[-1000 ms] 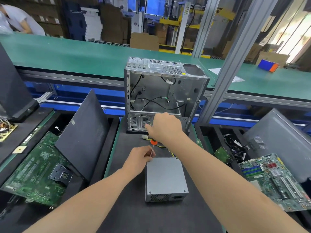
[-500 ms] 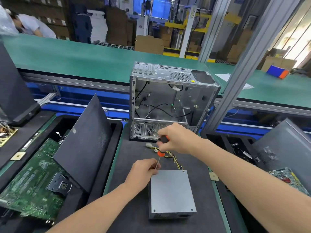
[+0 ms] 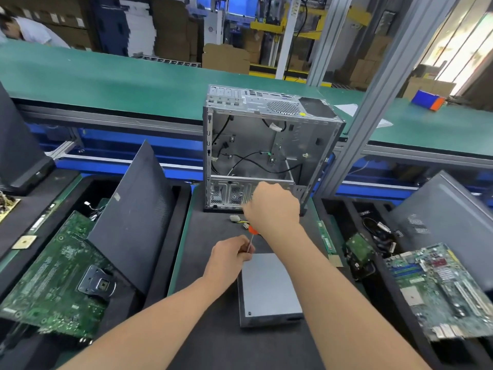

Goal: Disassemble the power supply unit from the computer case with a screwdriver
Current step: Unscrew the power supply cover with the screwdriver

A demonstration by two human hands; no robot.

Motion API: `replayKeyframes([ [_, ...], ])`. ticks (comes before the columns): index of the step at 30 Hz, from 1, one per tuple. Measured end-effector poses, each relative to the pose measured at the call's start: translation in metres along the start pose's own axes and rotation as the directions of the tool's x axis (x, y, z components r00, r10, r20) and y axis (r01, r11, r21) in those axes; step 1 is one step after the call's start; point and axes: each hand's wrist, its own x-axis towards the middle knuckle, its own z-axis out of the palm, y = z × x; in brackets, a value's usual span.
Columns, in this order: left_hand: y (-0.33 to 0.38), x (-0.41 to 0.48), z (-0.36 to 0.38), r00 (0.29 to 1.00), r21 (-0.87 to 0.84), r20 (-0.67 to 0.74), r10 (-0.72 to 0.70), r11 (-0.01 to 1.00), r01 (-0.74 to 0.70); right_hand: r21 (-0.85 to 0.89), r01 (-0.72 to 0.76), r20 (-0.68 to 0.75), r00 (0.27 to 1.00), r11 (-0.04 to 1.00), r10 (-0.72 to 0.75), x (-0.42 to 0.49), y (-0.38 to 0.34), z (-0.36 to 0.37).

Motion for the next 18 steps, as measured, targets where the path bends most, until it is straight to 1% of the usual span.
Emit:
replayKeyframes([
  [2,-0.002,0.001,-0.001,1.000,-0.007,0.013,0.010,1.000,-0.010,0.032,0.031,-0.036,0.999,0.999,-0.030,0.000,0.003,0.006],
  [3,-0.002,0.001,-0.002,1.000,-0.014,0.018,0.010,1.000,-0.009,0.037,0.090,-0.039,0.995,0.995,-0.089,0.000,0.004,0.006],
  [4,-0.003,0.001,-0.002,1.000,-0.019,0.021,0.004,1.000,-0.004,0.029,0.177,-0.024,0.984,0.984,-0.176,0.002,0.005,0.007],
  [5,-0.004,0.001,-0.002,1.000,-0.021,0.023,-0.002,1.000,0.002,0.011,0.287,0.002,0.958,0.958,-0.287,0.004,0.006,0.006],
  [6,-0.005,0.001,-0.002,1.000,-0.020,0.025,-0.008,1.000,0.009,-0.001,0.408,0.035,0.912,0.913,-0.408,0.007,0.006,0.003],
  [7,-0.006,0.001,-0.002,0.999,-0.018,0.028,-0.020,1.000,0.021,0.011,0.523,0.065,0.850,0.853,-0.522,0.009,0.007,0.000],
  [9,-0.006,0.001,-0.002,0.998,-0.012,0.035,-0.047,0.999,0.048,0.084,0.697,0.104,0.704,0.712,-0.702,0.015,0.010,-0.006],
  [11,-0.005,-0.001,0.000,0.998,-0.005,0.021,-0.060,0.998,0.060,0.180,0.780,0.152,0.580,0.600,-0.800,0.021,0.019,-0.013],
  [12,-0.004,-0.003,0.002,0.998,0.000,-0.002,-0.063,0.998,0.063,0.224,0.790,0.164,0.547,0.571,-0.821,0.023,0.023,-0.016],
  [13,-0.002,-0.005,0.005,0.997,0.005,-0.032,-0.066,0.998,0.066,0.249,0.787,0.166,0.540,0.565,-0.825,0.022,0.026,-0.018],
  [14,0.001,-0.007,0.007,0.996,0.010,-0.062,-0.067,0.998,0.068,0.230,0.778,0.162,0.563,0.585,-0.811,0.020,0.028,-0.020],
  [15,0.004,-0.009,0.009,0.994,0.017,-0.088,-0.068,0.997,0.070,0.155,0.762,0.136,0.614,0.629,-0.778,0.016,0.027,-0.019],
  [16,0.007,-0.010,0.010,0.992,0.022,-0.105,-0.073,0.997,0.076,0.025,0.718,0.086,0.692,0.695,-0.717,0.011,0.024,-0.017],
  [17,0.009,-0.011,0.011,0.990,0.024,-0.113,-0.082,0.996,0.085,-0.104,0.621,0.025,0.782,0.777,-0.622,0.008,0.020,-0.014],
  [18,0.012,-0.011,0.011,0.989,0.022,-0.114,-0.093,0.995,0.097,-0.172,0.495,-0.018,0.863,0.852,-0.505,0.004,0.016,-0.011],
])
